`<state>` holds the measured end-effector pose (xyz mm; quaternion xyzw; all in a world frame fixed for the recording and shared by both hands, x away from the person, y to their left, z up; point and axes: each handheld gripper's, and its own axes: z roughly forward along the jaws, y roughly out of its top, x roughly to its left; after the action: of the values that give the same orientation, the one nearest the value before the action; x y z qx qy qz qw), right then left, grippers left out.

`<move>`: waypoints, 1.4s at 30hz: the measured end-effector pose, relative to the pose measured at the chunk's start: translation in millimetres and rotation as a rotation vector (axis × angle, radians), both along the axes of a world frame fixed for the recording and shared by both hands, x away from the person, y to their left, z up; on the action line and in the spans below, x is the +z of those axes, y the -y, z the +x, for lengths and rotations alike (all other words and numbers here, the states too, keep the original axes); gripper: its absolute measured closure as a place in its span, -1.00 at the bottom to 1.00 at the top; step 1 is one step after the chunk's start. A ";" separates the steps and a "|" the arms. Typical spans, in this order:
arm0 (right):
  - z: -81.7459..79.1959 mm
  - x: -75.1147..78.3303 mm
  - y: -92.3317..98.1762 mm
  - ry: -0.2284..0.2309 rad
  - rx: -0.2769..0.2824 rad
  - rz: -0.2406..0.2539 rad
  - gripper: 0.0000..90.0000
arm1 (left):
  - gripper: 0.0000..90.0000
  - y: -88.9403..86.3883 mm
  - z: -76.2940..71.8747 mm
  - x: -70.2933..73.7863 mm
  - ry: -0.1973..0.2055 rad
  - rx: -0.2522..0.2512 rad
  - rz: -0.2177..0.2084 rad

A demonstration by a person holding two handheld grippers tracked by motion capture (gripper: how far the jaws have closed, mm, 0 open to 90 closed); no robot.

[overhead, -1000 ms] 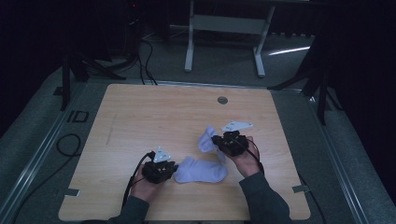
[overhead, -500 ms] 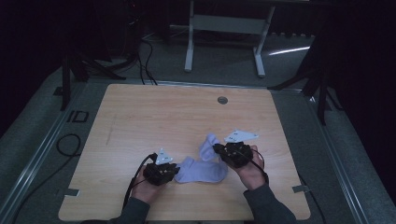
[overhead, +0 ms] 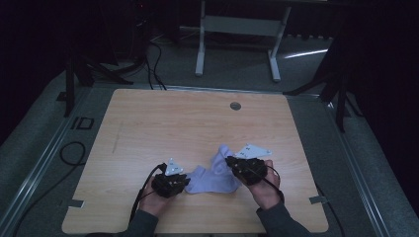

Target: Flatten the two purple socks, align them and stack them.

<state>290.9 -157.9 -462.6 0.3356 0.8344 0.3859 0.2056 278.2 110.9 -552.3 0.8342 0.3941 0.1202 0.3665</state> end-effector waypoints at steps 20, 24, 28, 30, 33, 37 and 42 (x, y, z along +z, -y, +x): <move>11.1 -49.4 -27.4 -0.196 0.039 0.110 0.87 | 0.67 0.9 0.9 -2.5 -0.012 0.007 0.013; 11.4 -52.0 -31.1 -0.212 0.047 0.132 0.87 | 0.67 1.5 1.3 -3.6 -0.020 0.005 0.021; 11.7 -52.4 -30.8 -0.212 0.064 0.165 0.87 | 0.67 1.8 1.6 -4.4 -0.026 0.007 0.025; 12.4 -54.0 -29.7 -0.211 0.070 0.184 0.87 | 0.67 2.1 1.0 -3.7 -0.023 0.010 0.020; 13.6 -57.7 -30.1 -0.225 0.074 0.184 0.85 | 0.67 2.9 0.2 -2.6 -0.017 0.003 0.012; 14.9 -67.5 -33.9 -0.258 0.077 0.122 0.80 | 0.67 4.7 -0.5 -2.6 -0.012 -0.010 0.014; 13.3 -77.5 -39.0 -0.275 0.080 0.045 0.58 | 0.67 4.8 -1.0 -1.4 -0.005 -0.011 0.008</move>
<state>304.2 -118.9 -540.1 0.3564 0.8585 0.3627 0.0665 277.2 106.0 -553.8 0.8382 0.3900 0.1176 0.3627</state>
